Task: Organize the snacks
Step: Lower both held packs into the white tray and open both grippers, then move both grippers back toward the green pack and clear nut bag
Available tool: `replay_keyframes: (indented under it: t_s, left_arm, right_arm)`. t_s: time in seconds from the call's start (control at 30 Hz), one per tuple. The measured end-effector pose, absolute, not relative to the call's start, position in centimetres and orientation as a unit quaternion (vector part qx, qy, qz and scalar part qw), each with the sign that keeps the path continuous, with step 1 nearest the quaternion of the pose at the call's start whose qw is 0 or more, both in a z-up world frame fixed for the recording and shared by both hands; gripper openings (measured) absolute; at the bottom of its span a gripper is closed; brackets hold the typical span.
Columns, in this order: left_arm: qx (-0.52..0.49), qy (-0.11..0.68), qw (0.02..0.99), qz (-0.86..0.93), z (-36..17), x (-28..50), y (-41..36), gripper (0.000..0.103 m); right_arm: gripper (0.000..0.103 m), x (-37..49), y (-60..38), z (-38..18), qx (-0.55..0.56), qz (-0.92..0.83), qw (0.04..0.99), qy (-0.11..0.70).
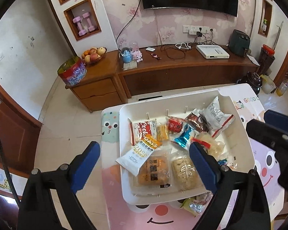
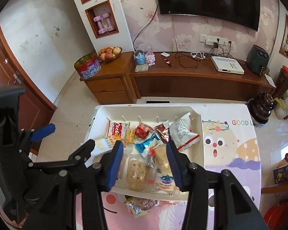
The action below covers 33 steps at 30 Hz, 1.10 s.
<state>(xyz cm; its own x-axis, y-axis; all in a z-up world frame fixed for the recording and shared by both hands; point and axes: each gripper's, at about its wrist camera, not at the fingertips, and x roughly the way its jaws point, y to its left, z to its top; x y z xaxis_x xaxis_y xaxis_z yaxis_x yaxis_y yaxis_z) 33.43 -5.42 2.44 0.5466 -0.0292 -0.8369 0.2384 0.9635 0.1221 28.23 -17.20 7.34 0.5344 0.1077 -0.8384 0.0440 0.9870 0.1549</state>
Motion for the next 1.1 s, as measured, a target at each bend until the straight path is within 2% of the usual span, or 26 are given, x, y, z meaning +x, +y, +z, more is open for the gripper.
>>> replay_keyframes:
  t_s: [1.1]
  left_arm:
    - [0.082,0.442,0.884,-0.13,6.7,27.8,-5.0,0.093]
  right_arm:
    - [0.048,23.0,-18.3,9.2,0.102,0.004,0.881,0.461]
